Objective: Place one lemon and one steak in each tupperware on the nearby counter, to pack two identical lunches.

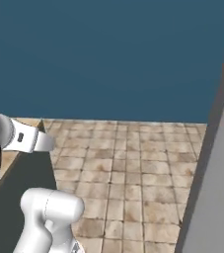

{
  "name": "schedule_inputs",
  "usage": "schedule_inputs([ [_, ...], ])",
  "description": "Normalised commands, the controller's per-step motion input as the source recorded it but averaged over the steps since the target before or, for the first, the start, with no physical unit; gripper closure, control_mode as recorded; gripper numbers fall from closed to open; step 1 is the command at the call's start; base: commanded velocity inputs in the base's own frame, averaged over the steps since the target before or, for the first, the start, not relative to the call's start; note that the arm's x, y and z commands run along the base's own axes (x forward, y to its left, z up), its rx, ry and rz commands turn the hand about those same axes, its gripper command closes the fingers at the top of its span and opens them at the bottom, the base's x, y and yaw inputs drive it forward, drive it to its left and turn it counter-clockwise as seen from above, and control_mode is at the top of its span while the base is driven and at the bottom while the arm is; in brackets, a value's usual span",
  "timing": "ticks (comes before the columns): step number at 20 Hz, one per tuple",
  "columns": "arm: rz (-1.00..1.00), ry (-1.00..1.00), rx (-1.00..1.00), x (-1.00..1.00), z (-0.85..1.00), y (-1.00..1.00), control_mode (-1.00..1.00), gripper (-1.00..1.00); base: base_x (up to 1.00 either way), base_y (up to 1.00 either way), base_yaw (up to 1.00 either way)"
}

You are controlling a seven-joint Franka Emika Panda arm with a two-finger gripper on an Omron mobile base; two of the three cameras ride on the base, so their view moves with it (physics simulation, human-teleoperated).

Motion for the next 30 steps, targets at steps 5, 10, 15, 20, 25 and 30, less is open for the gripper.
schedule_inputs([
  [5, 0.0, 0.0, 0.0, 0.0, 0.0, 0.0, 1.0, -1.0, 1.0, -0.17, -0.18],
  [10, 0.0, 0.0, 0.0, 0.0, 0.0, 0.0, 1.0, -1.0, 1.0, -0.16, -0.25],
  [15, 0.0, 0.0, 0.0, 0.0, 0.0, 0.0, 1.0, -1.0, 1.0, -0.21, -0.34],
  [20, 0.0, 0.0, 0.0, 0.0, 0.0, 0.0, 1.0, -1.0, 0.67, -0.29, -0.44],
  [25, 0.0, 0.0, 0.0, 0.0, 0.0, 0.0, 1.0, -1.0, 0.1, -0.31, -0.58],
  [30, 0.0, 0.0, 0.0, 0.0, 0.0, 0.0, 1.0, -1.0, 0.0, -0.08, -0.73],
])
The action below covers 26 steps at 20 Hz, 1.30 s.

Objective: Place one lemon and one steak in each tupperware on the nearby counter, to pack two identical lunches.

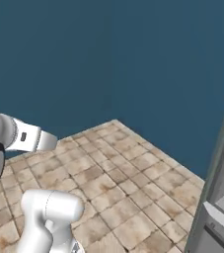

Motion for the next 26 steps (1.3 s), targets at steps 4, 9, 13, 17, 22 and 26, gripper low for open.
schedule_inputs([
  [4, 0.0, 0.0, 0.0, 0.0, 0.0, 0.0, 1.0, -1.0, 0.0, 0.0, -0.82],
  [9, 0.0, 0.0, 0.0, 0.0, 0.0, 0.0, 1.0, -1.0, 0.0, 0.0, -0.83],
  [13, 0.0, 0.0, 0.0, 0.0, 0.0, 0.0, 1.0, -1.0, 0.0, 0.0, -0.78],
  [17, 0.0, 0.0, 0.0, 0.0, 0.0, 0.0, 1.0, -1.0, 0.02, 0.0, -0.6],
  [22, 0.0, 0.0, 0.0, 0.0, 0.0, 0.0, 1.0, -1.0, 0.27, -0.24, -0.18],
  [26, 0.0, 0.0, 0.0, 0.0, 0.0, 0.0, 1.0, -1.0, 0.46, -0.54, -0.01],
])
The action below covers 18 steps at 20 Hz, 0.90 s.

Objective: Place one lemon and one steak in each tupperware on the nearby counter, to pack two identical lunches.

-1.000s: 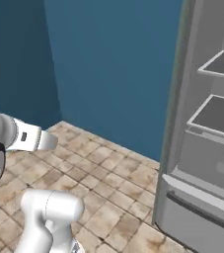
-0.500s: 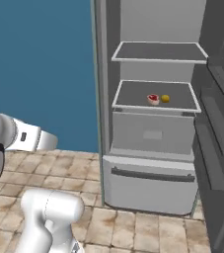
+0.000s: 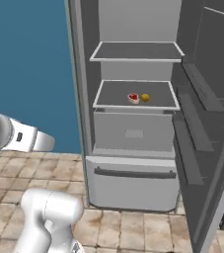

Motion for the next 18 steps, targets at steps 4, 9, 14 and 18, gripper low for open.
schedule_inputs([
  [4, 0.0, 0.0, 0.0, 0.0, 0.0, 0.0, 1.0, -1.0, 0.55, -0.67, 0.0],
  [9, 0.0, 0.0, 0.0, 0.0, 0.0, 0.0, 1.0, -1.0, 0.61, -0.49, 0.0],
  [14, 0.0, 0.0, 0.0, 0.0, 0.0, 0.0, 1.0, -1.0, 0.76, -0.1, 0.0],
  [18, 0.0, 0.0, 0.0, 0.0, 0.0, 0.0, 1.0, -1.0, 0.76, 0.0, 0.0],
])
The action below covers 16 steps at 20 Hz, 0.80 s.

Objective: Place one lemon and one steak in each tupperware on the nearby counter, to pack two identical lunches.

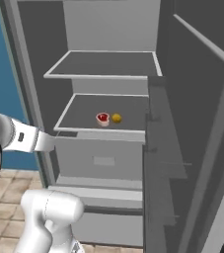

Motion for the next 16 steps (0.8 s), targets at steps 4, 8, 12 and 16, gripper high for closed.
schedule_inputs([
  [4, 0.0, 0.0, 0.0, 0.0, 0.0, 0.0, 1.0, -1.0, 0.44, -0.09, 0.0],
  [8, 0.0, 0.0, 0.0, 0.0, 0.0, 0.0, 1.0, -1.0, 0.21, -0.16, 0.0],
  [12, 0.0, 0.0, 0.0, 0.0, 0.0, 0.0, 1.0, -1.0, 0.03, -0.24, 0.0],
  [16, 0.0, 0.0, 0.0, 0.0, 0.0, 0.0, 1.0, -1.0, 0.06, -0.36, 0.01],
])
